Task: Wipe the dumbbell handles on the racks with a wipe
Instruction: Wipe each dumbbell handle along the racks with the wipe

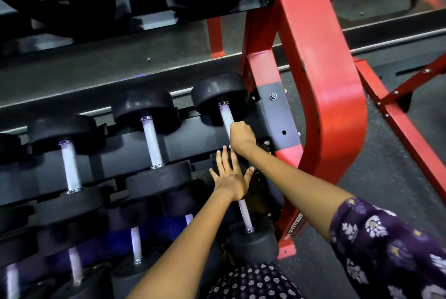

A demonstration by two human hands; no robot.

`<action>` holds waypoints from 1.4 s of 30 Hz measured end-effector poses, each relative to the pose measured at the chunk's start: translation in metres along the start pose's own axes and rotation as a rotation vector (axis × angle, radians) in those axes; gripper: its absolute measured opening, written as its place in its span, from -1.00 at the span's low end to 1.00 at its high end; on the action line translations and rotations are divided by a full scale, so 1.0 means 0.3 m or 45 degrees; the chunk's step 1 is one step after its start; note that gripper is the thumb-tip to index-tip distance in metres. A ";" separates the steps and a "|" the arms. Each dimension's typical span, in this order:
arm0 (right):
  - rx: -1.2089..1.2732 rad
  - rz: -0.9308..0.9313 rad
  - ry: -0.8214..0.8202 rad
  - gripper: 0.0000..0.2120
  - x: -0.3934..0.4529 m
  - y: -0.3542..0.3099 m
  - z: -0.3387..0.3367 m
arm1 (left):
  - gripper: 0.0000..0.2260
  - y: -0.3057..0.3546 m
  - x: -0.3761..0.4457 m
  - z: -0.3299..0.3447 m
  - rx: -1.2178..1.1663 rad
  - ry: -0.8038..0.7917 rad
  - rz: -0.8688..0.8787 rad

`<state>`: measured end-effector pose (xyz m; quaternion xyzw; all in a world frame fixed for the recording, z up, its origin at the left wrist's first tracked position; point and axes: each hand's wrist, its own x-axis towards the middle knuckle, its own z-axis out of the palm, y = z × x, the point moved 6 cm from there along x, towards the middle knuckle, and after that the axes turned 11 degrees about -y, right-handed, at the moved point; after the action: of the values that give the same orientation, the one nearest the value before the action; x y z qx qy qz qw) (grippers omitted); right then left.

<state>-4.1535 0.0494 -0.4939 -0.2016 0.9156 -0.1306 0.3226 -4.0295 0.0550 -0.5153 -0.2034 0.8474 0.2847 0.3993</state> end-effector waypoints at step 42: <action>0.558 0.132 -0.148 -0.88 0.197 0.132 0.051 | -0.32 -0.009 0.012 0.009 -0.012 0.044 0.085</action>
<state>-4.1971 0.0561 -0.5520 -0.0866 0.8542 -0.2978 0.4173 -4.0286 0.0542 -0.5202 -0.1818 0.8591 0.2982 0.3740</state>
